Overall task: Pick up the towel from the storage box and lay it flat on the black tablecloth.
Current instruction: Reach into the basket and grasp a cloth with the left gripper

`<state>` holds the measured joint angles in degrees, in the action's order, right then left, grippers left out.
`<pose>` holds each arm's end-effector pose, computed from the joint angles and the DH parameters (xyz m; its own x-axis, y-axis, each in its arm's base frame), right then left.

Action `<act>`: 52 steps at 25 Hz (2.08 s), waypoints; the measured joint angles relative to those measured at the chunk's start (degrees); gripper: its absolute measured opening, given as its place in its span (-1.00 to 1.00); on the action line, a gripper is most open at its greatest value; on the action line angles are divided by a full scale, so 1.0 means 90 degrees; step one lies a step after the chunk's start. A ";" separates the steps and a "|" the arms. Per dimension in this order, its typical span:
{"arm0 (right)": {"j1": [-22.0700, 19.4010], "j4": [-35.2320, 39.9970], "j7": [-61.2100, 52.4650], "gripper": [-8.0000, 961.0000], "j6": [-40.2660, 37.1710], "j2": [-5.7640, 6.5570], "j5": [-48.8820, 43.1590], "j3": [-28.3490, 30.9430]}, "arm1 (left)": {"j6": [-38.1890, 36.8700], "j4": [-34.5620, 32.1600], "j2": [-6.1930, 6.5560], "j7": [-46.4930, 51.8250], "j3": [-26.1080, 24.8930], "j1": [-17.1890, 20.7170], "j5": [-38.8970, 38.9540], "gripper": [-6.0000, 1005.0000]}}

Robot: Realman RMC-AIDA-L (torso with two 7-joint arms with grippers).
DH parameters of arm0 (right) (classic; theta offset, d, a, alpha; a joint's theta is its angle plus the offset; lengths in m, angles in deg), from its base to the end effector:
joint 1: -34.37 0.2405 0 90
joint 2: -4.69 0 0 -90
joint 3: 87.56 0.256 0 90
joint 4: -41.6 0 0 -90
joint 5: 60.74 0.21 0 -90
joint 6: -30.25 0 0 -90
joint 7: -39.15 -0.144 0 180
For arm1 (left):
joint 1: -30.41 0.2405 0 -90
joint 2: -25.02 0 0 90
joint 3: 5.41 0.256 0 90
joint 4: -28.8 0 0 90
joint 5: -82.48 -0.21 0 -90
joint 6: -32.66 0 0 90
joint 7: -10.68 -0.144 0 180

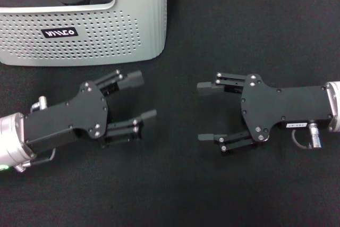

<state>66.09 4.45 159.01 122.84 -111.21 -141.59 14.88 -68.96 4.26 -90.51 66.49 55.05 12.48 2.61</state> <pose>0.1807 0.3096 -0.0335 0.7855 0.0907 -0.6122 0.0811 -0.9958 -0.0435 -0.2753 0.2504 -0.0019 0.6149 0.1196 0.7795 0.3350 -0.9344 -0.1209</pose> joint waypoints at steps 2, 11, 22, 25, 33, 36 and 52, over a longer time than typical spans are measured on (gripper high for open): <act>-0.0074 0.0002 -0.0008 0.80 0.0002 0.0012 0.0000 0.0033 | -0.0059 -0.0025 -0.0100 -0.0172 -0.0223 0.0015 0.0076 0.69; -0.0534 -0.0035 0.0028 0.78 0.0049 0.0038 0.0010 0.0143 | -0.0418 -0.0450 -0.0404 -0.0816 -0.1189 -0.0045 0.1199 0.65; -0.0604 -0.0003 0.0037 0.74 0.0111 0.0019 0.0014 0.0151 | 0.1702 -0.0651 -0.0452 -0.2054 -0.1259 -0.0612 0.1592 0.61; -0.0599 -0.0003 0.0040 0.74 0.0131 0.0018 0.0016 0.0151 | 0.2215 -0.0613 -0.0461 -0.2342 -0.1237 -0.0691 0.1601 0.60; -0.0590 -0.0003 0.0057 0.71 0.0133 0.0009 0.0055 0.0151 | 0.2924 -0.0387 -0.0508 -0.2845 -0.1214 -0.0933 0.1608 0.57; -0.0601 -0.0002 0.0058 0.70 0.0150 0.0014 0.0105 0.0151 | 0.3105 -0.0214 -0.0506 -0.3126 -0.1219 -0.1042 0.1645 0.55; -0.0607 -0.0006 0.0062 0.66 0.0299 0.0008 0.0161 0.0145 | 0.2918 0.0571 -0.0537 -0.4265 -0.1210 -0.1094 0.3163 -0.46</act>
<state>60.62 4.40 159.56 125.53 -111.14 -140.14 16.19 -42.69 9.41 -95.35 28.11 44.16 2.64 31.08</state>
